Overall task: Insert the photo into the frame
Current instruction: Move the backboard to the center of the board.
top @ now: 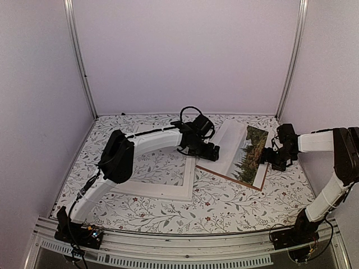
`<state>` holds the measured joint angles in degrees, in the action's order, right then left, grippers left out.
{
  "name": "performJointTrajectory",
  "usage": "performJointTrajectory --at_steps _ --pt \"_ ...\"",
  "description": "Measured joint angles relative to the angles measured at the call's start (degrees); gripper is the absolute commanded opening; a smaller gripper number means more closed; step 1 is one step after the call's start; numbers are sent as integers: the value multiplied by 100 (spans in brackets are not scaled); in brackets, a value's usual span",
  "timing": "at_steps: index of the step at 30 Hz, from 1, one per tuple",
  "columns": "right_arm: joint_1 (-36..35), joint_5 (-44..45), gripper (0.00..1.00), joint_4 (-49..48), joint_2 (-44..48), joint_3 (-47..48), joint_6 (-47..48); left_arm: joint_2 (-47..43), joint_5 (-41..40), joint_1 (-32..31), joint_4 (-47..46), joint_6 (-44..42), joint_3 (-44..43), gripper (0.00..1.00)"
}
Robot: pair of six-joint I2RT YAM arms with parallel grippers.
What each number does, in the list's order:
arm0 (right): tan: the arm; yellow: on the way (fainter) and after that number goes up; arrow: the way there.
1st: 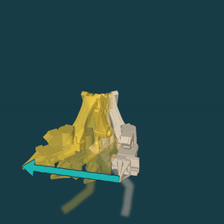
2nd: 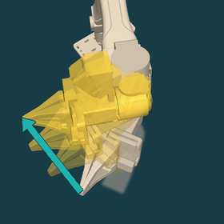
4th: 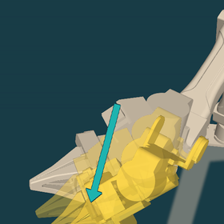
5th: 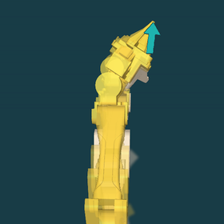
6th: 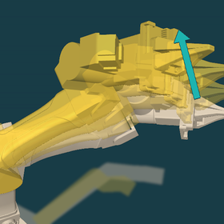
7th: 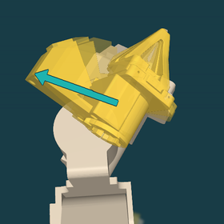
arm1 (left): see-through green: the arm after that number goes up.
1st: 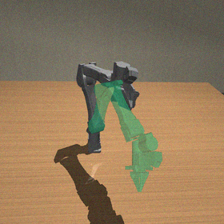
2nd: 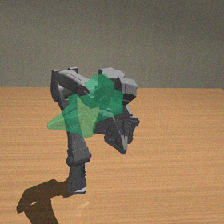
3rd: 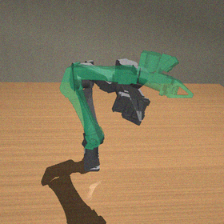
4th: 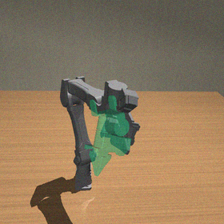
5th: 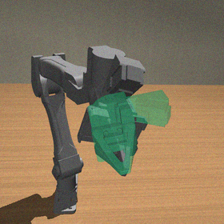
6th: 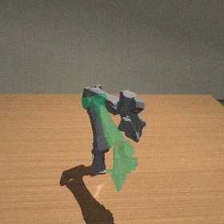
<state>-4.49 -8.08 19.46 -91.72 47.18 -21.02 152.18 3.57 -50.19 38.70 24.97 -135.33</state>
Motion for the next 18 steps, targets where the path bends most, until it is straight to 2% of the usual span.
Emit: performJointTrajectory --at_steps 5,18 --pt "9 22 86 13 -44 0 2 -127 74 -48 -162 175 271 87" --pt "101 -168 81 -350 -140 -79 39 -1628 417 -354 -960 737 2844 79"
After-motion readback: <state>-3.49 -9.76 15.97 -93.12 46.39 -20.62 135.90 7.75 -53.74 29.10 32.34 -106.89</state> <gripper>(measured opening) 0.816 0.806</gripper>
